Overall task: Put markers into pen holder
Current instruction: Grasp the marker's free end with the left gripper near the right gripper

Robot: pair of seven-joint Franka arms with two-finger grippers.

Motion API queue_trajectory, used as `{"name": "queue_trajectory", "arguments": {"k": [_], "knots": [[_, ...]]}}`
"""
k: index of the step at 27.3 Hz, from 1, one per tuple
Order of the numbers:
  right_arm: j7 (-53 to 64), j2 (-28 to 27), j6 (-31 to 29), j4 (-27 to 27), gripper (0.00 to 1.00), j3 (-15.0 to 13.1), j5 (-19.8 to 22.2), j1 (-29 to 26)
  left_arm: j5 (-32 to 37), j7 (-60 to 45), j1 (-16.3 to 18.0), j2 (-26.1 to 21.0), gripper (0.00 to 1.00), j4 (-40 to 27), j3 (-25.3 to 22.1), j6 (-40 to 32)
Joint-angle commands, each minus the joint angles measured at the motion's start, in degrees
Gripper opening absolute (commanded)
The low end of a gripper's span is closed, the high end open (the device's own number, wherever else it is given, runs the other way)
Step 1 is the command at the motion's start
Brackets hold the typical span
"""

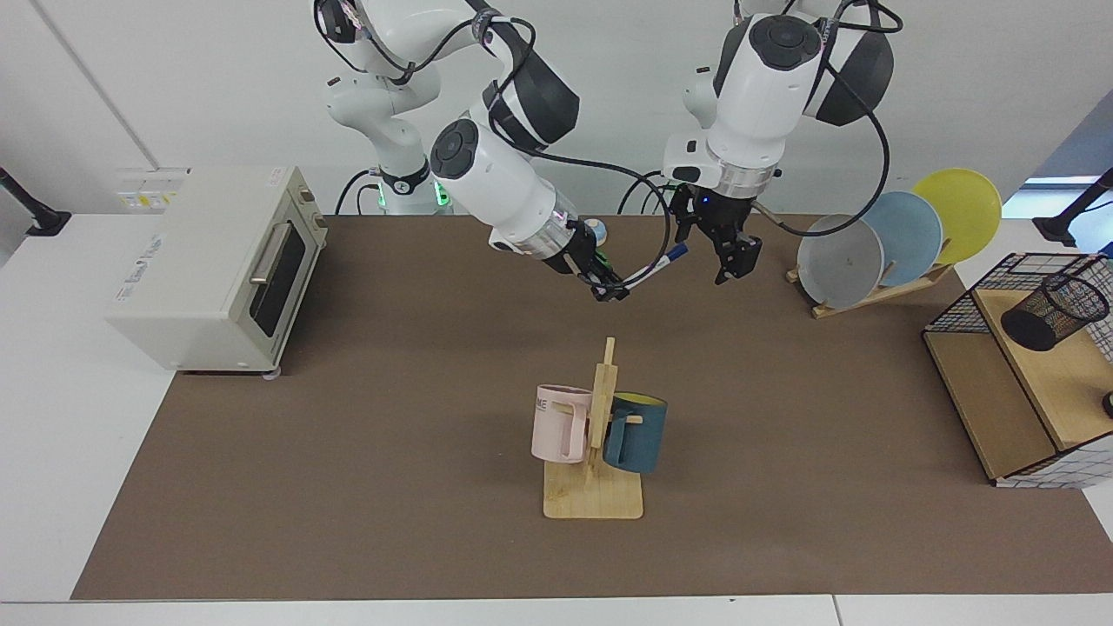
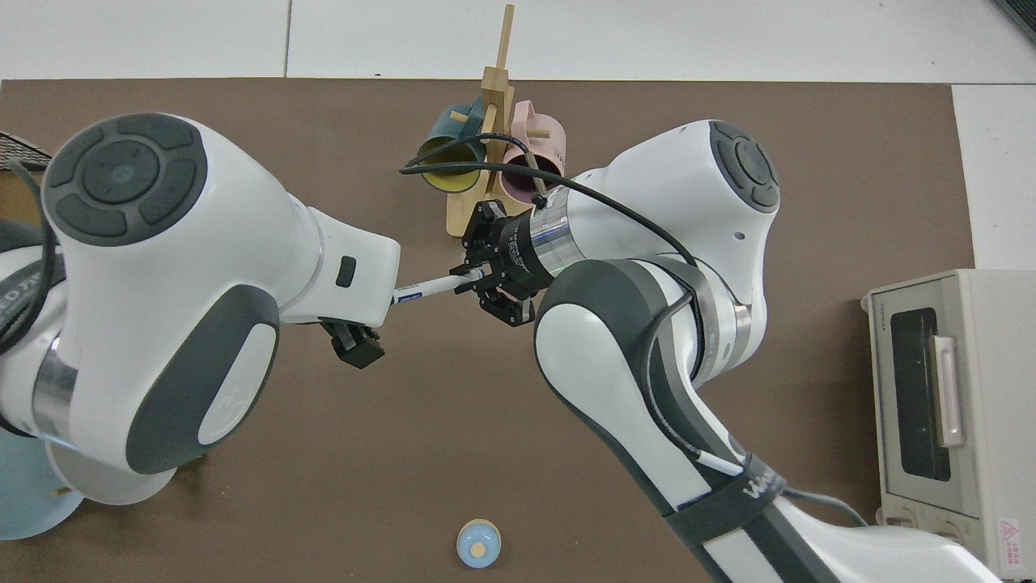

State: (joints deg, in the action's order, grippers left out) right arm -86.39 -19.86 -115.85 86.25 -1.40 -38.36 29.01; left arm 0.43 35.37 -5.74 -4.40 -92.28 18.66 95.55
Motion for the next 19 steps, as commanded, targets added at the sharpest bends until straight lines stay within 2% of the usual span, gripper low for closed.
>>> {"name": "queue_trajectory", "arguments": {"k": [1,11,16,17,19], "knots": [[-0.5,2.2,-1.7,2.8,0.00,-0.3,-1.3,0.3,1.9,-2.0,-0.3,0.9,1.00,-0.4,0.8,0.0],[-3.2,2.5,-2.1,3.5,0.00,-0.3,-1.5,0.3,1.2,-1.4,-0.6,1.0,0.90,-1.5,1.5,3.1],[3.6,2.6,-1.8,3.5,0.00,-0.2,-0.4,0.6,1.0,-2.6,-1.5,1.1,0.86,-2.1,1.9,3.2],[4.8,2.7,-1.5,3.6,0.00,-0.3,-0.4,0.6,0.8,-2.7,-1.5,1.1,0.83,-2.1,2.2,3.1],[6.5,2.7,-0.4,3.6,0.00,-0.3,-0.2,0.6,0.7,-2.6,-1.5,1.1,0.64,-2.1,2.3,3.2]]}}
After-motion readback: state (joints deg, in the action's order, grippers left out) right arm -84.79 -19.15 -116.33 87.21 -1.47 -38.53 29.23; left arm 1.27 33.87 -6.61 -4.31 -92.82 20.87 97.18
